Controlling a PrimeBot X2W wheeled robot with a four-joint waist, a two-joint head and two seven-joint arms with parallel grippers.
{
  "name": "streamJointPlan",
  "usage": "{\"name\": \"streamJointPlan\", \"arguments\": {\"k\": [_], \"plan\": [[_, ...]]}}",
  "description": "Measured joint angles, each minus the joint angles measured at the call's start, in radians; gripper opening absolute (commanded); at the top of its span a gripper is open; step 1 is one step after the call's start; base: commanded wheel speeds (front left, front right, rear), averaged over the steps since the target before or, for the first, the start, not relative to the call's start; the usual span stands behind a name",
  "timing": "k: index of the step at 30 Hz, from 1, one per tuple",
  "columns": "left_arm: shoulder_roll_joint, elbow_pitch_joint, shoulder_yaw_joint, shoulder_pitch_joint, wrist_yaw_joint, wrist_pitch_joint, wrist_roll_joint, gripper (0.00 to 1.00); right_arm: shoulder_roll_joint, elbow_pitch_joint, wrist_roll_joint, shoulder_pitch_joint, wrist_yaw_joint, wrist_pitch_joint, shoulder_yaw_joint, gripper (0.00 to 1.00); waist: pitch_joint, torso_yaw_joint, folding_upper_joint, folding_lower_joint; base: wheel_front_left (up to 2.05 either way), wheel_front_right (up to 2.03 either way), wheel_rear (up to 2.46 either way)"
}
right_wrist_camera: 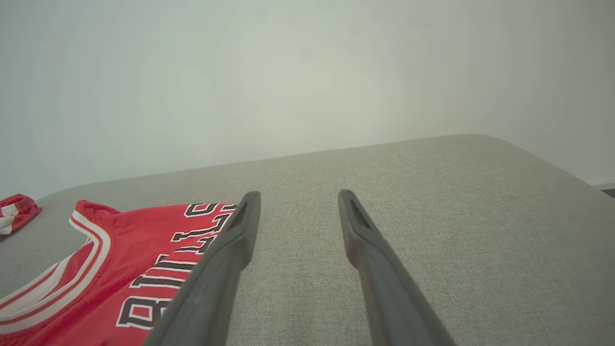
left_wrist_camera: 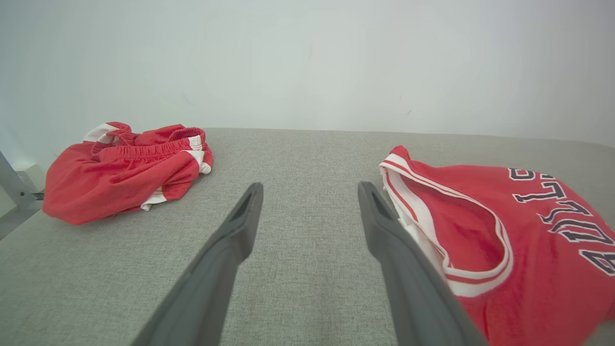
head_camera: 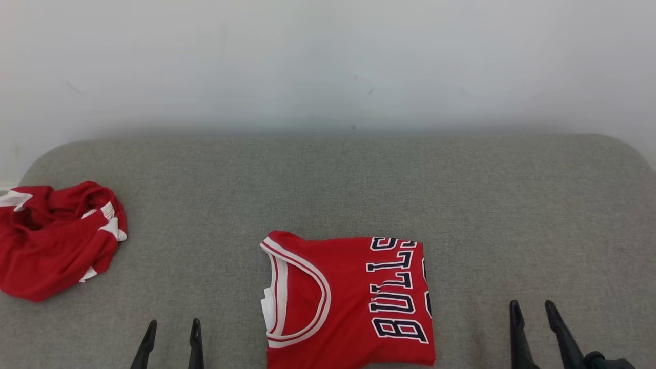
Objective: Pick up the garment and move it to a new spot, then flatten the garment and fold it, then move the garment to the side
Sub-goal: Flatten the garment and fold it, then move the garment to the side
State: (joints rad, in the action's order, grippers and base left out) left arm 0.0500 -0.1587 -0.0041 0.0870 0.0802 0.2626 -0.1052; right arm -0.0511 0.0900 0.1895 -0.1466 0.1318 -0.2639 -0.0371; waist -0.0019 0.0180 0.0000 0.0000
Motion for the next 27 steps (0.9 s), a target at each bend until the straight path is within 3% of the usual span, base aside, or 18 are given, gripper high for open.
{"name": "streamJointPlan", "arguments": {"k": [27], "plan": [[0.0,0.004,0.001,0.033,-0.009,0.0,0.054,1.0,0.0,0.102,-0.026,0.001,0.0,0.0,0.016,1.0,-0.003,-0.014,0.0,0.0,0.0,0.0,0.0]]}}
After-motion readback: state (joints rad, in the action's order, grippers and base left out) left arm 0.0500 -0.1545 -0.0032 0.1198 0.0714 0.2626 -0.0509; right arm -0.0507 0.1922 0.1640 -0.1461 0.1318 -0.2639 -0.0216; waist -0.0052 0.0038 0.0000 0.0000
